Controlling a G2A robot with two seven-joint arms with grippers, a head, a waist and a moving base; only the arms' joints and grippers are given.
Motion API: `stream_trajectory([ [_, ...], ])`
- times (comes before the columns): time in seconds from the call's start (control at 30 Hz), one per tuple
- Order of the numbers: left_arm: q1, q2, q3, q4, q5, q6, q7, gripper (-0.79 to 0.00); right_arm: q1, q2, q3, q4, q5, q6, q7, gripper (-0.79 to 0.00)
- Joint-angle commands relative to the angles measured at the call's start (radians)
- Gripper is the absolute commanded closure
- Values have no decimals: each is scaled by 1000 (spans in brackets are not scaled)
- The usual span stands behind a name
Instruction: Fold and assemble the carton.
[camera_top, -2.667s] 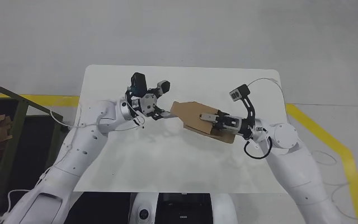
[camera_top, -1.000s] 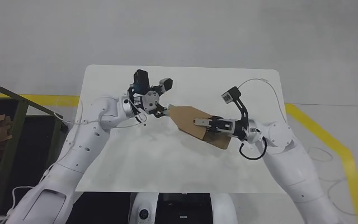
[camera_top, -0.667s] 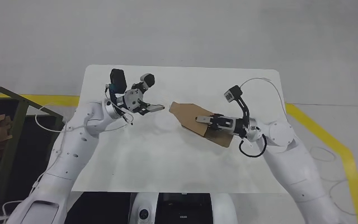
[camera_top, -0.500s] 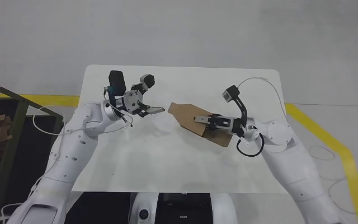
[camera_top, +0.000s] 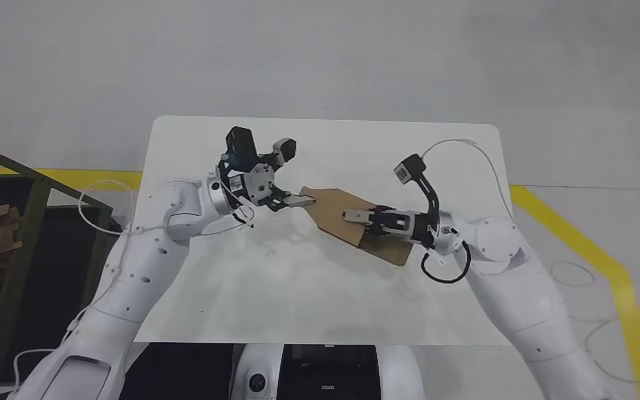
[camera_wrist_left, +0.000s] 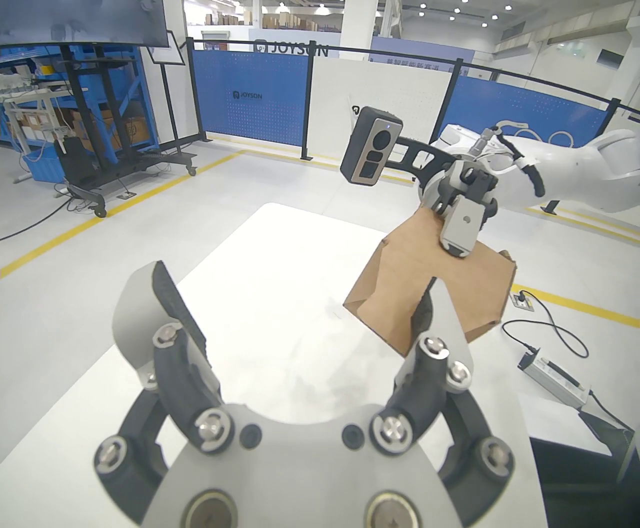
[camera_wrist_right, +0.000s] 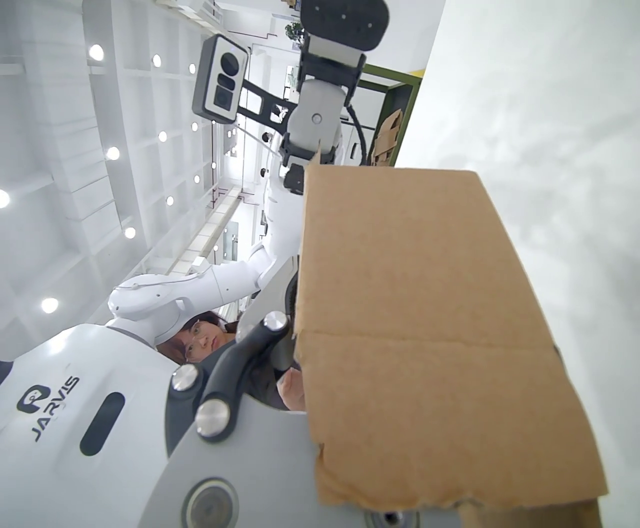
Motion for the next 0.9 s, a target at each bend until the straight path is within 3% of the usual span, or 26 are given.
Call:
stream_trajectory([
  [0.0,-1,-1,1,4,-2,-5,2,-785,-5,1,4,-5,9,-3,6,0],
  [0.53,9,-6,7,-12,47,-40,57,-785,-25,4,19,-25,47,-23,31,0],
  [0.87,-35,-21,66,28,24,-62,26,-785,-26,4,18,-20,99,-44,74,0],
])
